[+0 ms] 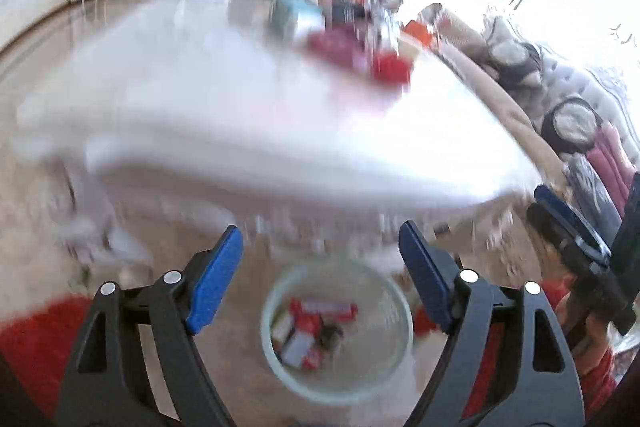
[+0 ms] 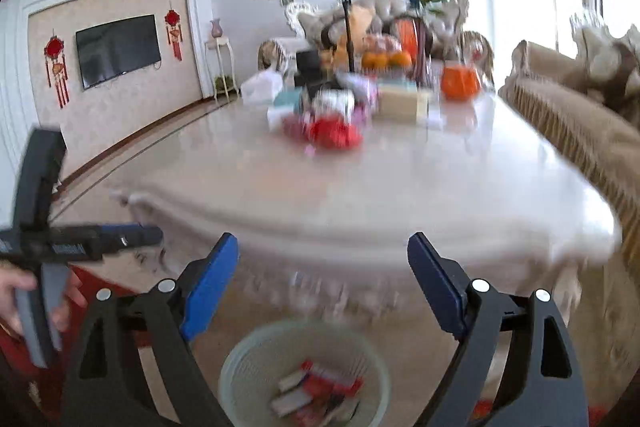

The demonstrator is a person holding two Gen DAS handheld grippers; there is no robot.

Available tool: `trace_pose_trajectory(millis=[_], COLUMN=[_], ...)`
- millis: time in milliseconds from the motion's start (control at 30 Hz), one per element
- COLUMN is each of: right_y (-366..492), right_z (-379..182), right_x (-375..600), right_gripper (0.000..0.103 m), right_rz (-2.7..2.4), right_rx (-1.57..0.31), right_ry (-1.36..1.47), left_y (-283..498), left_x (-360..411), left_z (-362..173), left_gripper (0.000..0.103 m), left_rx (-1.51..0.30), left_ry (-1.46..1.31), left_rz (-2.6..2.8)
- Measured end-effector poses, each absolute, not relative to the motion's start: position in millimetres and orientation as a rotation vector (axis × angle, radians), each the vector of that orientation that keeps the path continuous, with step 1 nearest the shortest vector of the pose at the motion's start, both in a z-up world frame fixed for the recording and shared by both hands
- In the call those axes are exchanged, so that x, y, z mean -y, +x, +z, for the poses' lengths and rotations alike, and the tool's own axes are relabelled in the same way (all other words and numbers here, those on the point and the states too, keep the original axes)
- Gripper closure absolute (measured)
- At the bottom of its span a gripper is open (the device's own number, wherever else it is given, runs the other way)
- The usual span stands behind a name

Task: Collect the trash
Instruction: 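Grasp the white charger with the left tool while the right tool grasps the red bag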

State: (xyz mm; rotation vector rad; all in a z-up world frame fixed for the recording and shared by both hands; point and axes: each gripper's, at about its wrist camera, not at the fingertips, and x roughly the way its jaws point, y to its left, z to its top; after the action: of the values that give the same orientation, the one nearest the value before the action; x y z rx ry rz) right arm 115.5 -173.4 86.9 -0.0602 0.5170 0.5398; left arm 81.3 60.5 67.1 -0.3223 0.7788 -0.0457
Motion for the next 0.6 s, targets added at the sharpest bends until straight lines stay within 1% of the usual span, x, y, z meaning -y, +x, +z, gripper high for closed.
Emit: trace_pose_trajectory(millis=[67, 233, 433, 600], right_y=[141, 216, 278, 300], right_z=[95, 107, 94, 81], right_x=[161, 126, 96, 86], right_gripper=[0.02, 0.021, 0.021, 0.021], right_rz=[0.536, 0.587, 0.614, 0.636], right_rx=[-0.507, -0.551, -0.64, -0.684], right_ry=[-0.098, -0.158, -0.268, -0.286], left_y=[118, 212, 296, 332], left_x=[-64, -79, -94, -102], left_z=[93, 114, 100, 85], left_gripper=[0.024, 0.024, 0.024, 0.024], left_rx=[-0.748, -0.787, -0.878, -0.902], left_ry=[-0.274, -0.31, -0.387, -0.438], left_rz=[0.008, 0.101, 0.149, 0.206])
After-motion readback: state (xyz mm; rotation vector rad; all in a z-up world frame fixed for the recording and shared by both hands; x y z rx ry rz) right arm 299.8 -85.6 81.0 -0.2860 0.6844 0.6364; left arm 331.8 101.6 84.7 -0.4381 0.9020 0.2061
